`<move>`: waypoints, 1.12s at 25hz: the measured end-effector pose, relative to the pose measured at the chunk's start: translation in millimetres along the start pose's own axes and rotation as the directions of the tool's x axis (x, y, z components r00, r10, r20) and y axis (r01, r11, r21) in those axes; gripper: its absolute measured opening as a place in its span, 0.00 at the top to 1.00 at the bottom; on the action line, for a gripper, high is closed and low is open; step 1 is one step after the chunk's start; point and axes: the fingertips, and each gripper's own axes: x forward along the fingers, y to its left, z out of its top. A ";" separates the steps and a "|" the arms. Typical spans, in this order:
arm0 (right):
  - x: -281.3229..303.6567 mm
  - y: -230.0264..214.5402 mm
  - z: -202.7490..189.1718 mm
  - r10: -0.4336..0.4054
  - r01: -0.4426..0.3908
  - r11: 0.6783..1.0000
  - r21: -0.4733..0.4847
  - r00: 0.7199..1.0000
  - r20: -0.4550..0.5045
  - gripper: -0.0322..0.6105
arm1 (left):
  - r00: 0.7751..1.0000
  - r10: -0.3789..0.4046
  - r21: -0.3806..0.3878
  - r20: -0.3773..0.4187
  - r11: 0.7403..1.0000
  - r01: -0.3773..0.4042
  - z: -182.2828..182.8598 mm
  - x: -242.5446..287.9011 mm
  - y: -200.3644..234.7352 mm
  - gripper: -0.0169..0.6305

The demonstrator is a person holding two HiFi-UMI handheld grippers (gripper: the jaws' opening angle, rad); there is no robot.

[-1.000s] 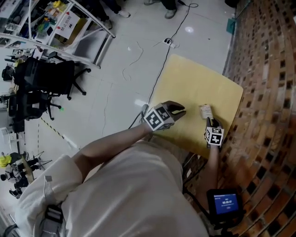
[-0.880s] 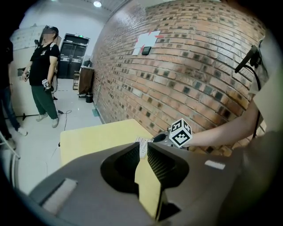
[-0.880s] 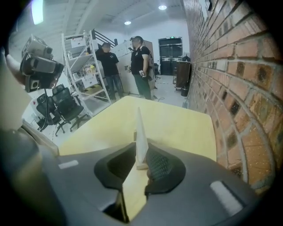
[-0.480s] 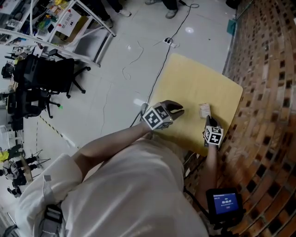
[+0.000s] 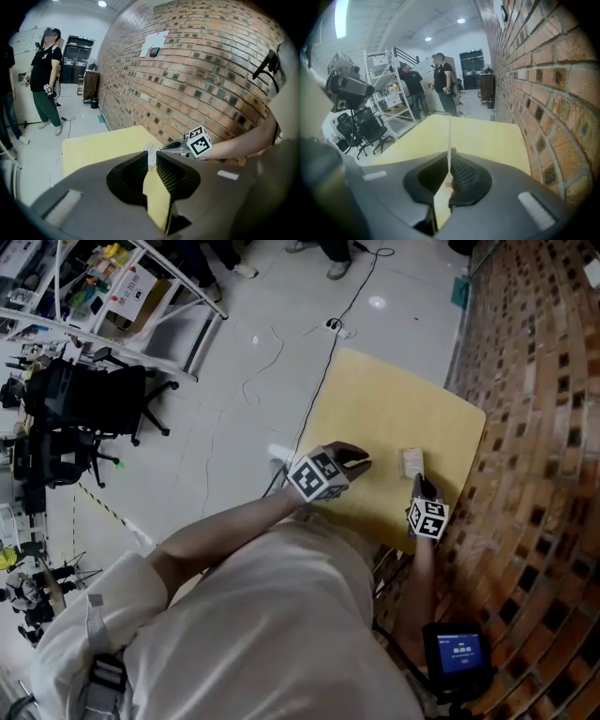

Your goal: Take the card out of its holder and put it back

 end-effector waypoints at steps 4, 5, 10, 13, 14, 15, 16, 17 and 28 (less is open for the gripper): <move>-13.3 -4.5 7.0 -0.007 0.007 1.000 0.002 1.000 0.024 0.93 | 1.000 -0.018 0.026 -0.001 0.999 0.018 5.2 5.9 -4.4 0.86; -17.0 -5.2 9.2 -0.009 0.009 1.000 0.005 0.999 0.031 0.93 | 1.000 -0.020 0.030 0.002 0.999 0.020 7.0 6.0 -4.3 0.86; -35.0 -6.6 24.0 -0.032 0.030 0.999 0.032 0.997 0.067 0.93 | 1.000 -0.015 0.018 0.013 1.000 0.015 10.7 2.3 2.3 0.86; -49.3 -9.3 35.1 -0.046 0.042 0.998 0.049 0.995 0.091 0.93 | 1.000 -0.022 0.006 0.001 1.000 0.022 9.3 -0.3 2.0 0.86; -54.6 -10.1 40.3 -0.051 0.046 0.998 0.053 0.994 0.100 0.93 | 1.000 -0.023 0.003 0.003 1.000 0.023 9.8 -1.3 2.7 0.86; -60.0 -11.1 46.0 -0.057 0.051 0.997 0.055 0.992 0.109 0.93 | 1.000 -0.024 0.000 0.010 1.000 0.024 11.2 -2.2 3.7 0.86; -65.4 -12.1 52.0 -0.063 0.057 0.997 0.055 0.991 0.118 0.93 | 0.999 -0.026 -0.003 0.021 1.000 0.026 13.2 -2.6 4.6 0.86; -70.9 -13.3 57.9 -0.071 0.064 0.996 0.055 0.989 0.127 0.93 | 0.999 -0.030 -0.005 0.032 1.000 0.030 15.3 -2.7 5.4 0.86; -163.1 -30.1 120.7 -0.225 0.183 0.963 0.196 0.949 0.220 0.93 | 0.992 -0.084 0.061 0.093 0.995 0.078 45.6 -4.4 5.3 0.88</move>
